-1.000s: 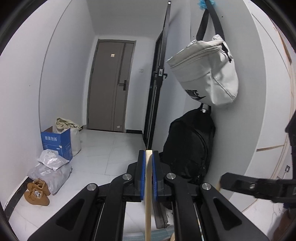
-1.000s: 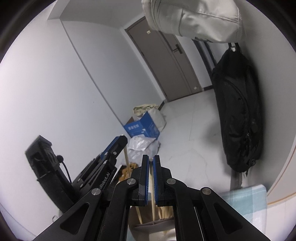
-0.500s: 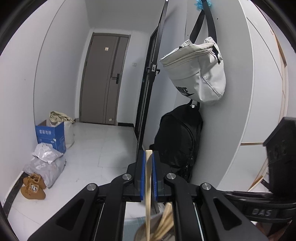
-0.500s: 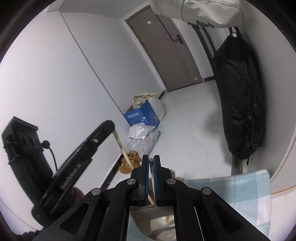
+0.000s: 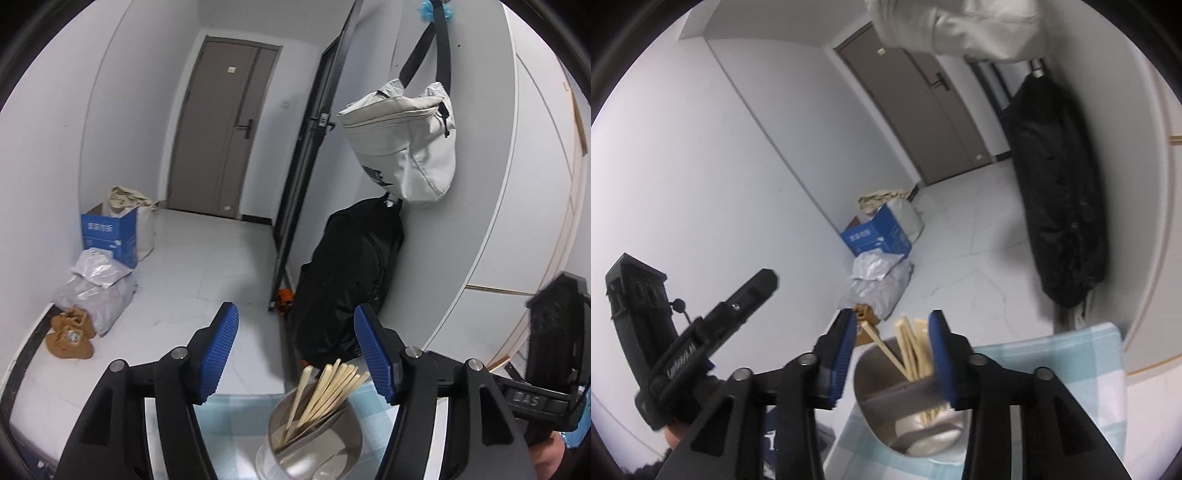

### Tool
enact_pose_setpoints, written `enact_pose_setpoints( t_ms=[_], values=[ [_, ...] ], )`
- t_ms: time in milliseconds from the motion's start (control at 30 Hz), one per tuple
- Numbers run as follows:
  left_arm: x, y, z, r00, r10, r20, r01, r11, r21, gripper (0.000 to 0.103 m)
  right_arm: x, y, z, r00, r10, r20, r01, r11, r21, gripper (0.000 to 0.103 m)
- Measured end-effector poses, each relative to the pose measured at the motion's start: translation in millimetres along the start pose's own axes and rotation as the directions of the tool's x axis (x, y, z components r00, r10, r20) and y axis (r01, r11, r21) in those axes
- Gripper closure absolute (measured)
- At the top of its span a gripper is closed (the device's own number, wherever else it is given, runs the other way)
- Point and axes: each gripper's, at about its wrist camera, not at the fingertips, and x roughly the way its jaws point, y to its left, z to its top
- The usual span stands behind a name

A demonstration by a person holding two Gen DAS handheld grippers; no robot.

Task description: Organize utensils

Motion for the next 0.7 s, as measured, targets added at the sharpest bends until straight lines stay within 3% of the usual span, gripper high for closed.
enact_pose_setpoints(
  t_ms=[233, 400, 500, 700],
  values=[
    [-22.5, -12.2, -11.0, 0.995, 0.099, -0.015, -0.099, 0.995, -0.01, 0.034, -49.4, 0.6, -21.5, 0.998, -0.042, 0.047, 0.044, 0.999, -0.027, 0.043],
    [-37.3, -23.3, -21.1, 0.987, 0.153, -0.046, -0.155, 0.987, -0.048, 0.034, -77.7, 10.7, -35.8, 0.994, 0.0, 0.111, 0.007, 0.998, -0.069, 0.022],
    [-47.3, -27.5, -26.2, 0.984, 0.175, -0.044, -0.177, 0.983, -0.054, 0.034, -99.1, 20.8, -48.9, 0.983, 0.022, 0.181, -0.001, 0.993, -0.115, 0.015],
    [-64.3, -41.4, -38.5, 0.979, 0.201, -0.029, -0.202, 0.979, -0.016, 0.034, -122.8, 32.7, -66.1, 0.972, 0.037, 0.234, 0.005, 0.985, -0.174, 0.008]
  ],
)
